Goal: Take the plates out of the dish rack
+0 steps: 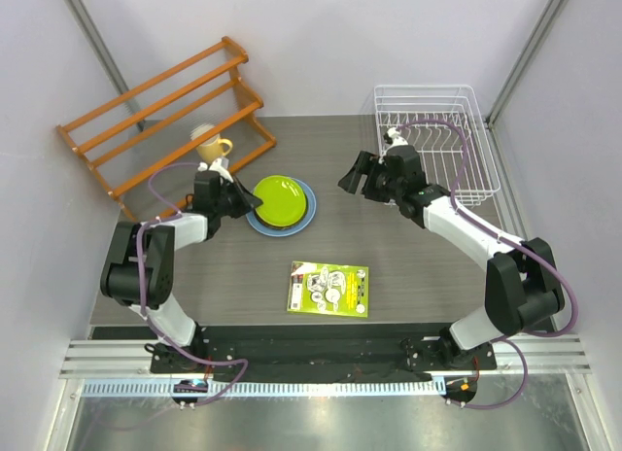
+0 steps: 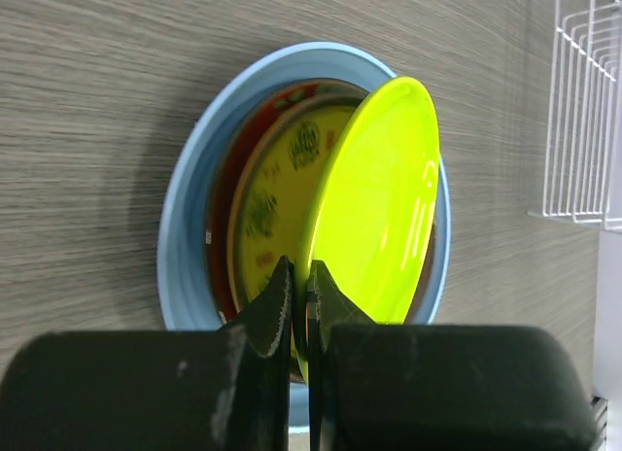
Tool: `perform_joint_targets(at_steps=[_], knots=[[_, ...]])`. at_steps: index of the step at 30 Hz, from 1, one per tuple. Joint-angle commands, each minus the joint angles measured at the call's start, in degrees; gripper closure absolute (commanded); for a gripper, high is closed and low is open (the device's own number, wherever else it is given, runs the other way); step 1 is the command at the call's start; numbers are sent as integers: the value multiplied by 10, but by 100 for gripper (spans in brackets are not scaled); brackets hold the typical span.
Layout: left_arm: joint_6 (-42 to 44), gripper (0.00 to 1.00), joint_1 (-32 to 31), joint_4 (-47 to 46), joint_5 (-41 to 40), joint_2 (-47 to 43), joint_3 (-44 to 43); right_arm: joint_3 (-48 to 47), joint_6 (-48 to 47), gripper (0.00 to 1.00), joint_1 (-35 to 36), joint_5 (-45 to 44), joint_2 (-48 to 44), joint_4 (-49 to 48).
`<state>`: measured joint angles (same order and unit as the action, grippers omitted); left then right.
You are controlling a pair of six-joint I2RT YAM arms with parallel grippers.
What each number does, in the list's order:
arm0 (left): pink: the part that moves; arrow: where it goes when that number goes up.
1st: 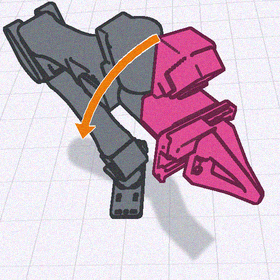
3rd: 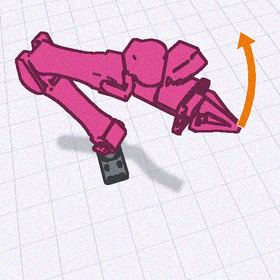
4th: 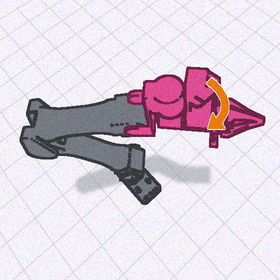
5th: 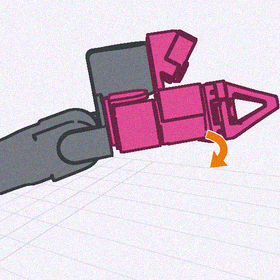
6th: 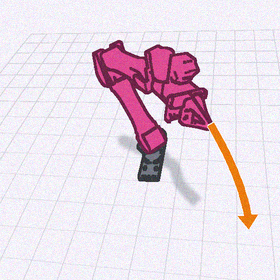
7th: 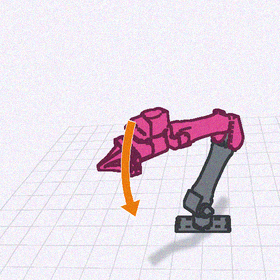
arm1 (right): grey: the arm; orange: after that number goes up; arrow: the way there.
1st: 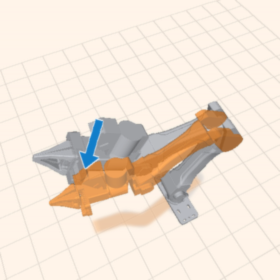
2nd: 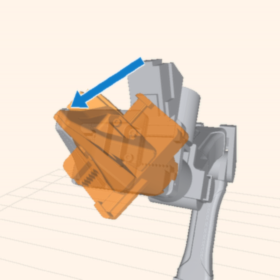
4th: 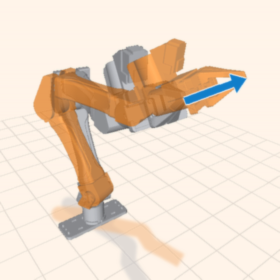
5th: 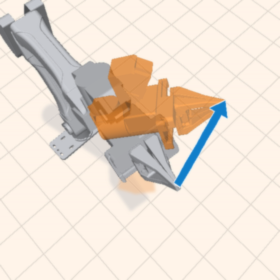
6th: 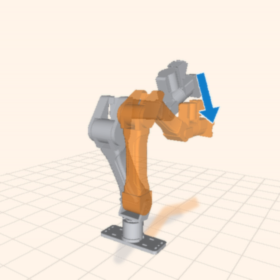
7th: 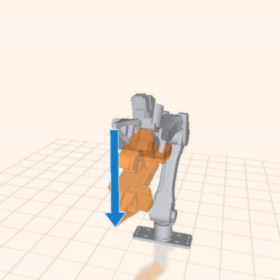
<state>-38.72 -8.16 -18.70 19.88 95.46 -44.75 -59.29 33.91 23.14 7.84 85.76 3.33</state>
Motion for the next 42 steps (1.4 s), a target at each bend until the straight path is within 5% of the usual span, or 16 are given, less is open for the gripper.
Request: perform_joint_targets(at_steps=[1,3,6,7,17,19,27,32,34,42], knots=[[-4,97,2,-26,-10,24,-26,5,-10,21,-5,3,-18,-10],[-4,94,2,-26,-7,33,-31,7,-11,21,-5,3,-18,-9],[-6,72,2,-25,-1,34,-38,9,-11,21,-8,4,-19,-9],[-6,57,2,-25,-4,33,-38,9,-10,21,-8,4,-19,-10],[39,28,2,41,-26,-33,-44,10,-37,20,-20,-21,-27,8],[55,15,2,53,-35,-50,-49,10,-44,20,-24,-35,-30,18],[88,3,2,124,-64,-117,-66,8,-78,20,-32,-66,-50,49],[169,0,-20,212,-114,-179,-112,9,-132,13,-40,-145,-90,70],[195,0,-30,255,-139,-193,-134,5,-154,1,-40,-171,-117,79],[241,1,-55,268,-194,-287,-162,1,-224,0,-40,-332,-181,87]])
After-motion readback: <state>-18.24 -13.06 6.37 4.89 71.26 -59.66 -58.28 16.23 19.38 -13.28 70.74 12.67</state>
